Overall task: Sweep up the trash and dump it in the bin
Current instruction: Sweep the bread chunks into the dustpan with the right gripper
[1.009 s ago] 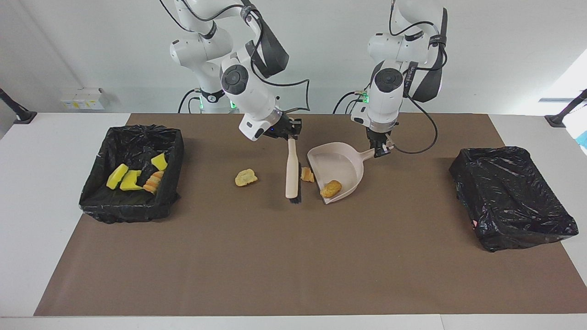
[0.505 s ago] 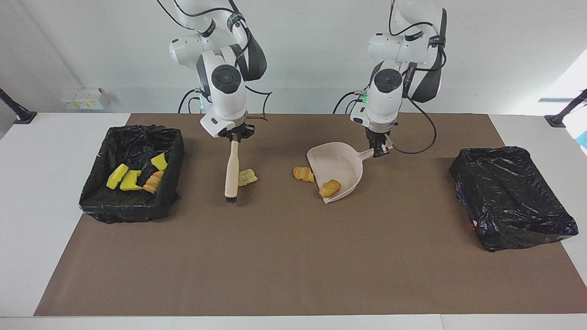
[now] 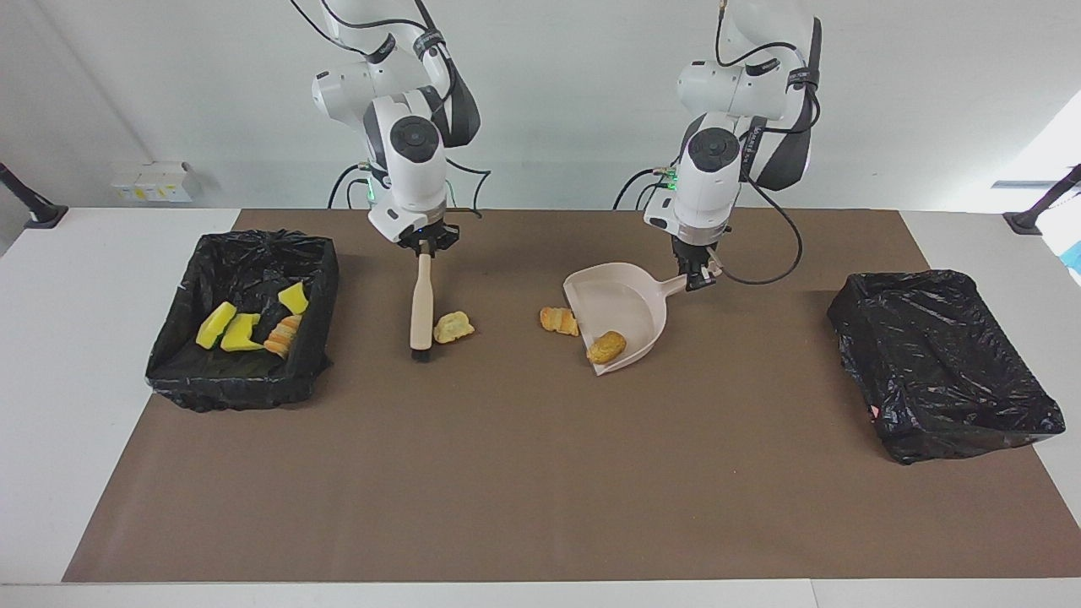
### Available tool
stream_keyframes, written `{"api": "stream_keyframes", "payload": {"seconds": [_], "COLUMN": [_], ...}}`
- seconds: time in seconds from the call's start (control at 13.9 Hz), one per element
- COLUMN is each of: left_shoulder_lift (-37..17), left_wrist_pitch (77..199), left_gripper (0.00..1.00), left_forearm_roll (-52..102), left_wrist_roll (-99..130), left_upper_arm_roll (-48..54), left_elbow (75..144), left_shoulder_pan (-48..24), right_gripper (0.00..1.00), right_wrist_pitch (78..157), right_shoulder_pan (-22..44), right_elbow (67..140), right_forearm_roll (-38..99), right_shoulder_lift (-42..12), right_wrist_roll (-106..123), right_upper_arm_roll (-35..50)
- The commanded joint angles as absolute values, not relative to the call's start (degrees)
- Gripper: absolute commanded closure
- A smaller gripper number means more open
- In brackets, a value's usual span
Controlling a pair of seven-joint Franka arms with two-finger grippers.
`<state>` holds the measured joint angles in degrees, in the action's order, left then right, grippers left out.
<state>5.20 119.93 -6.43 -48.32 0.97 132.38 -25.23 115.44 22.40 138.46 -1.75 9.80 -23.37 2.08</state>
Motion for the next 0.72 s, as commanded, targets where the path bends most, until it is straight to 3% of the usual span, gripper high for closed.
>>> {"api": "stream_keyframes", "payload": {"seconds": [0.0, 0.65], "left_shoulder_lift": [6.24, 6.5], "left_wrist_pitch": [121.55, 121.38], "left_gripper": [1.0, 1.0], "left_forearm_roll": [-5.54, -4.92], "left_wrist_roll": [-48.25, -48.25], "left_upper_arm_roll": [0.44, 0.44], "left_elbow": [134.21, 134.56], "left_shoulder_pan": [-25.93, -25.93], "right_gripper": [1.0, 1.0], "right_wrist_pitch": [115.41, 118.29], "right_shoulder_pan": [23.72, 34.8], "right_elbow": [133.44, 116.04], "right_forearm_roll": [1.31, 13.78], "right_shoulder_lift": [5.74, -9.3], "right_wrist_roll": [-23.99, -31.99], "right_upper_arm_roll": [2.81, 2.99]}}
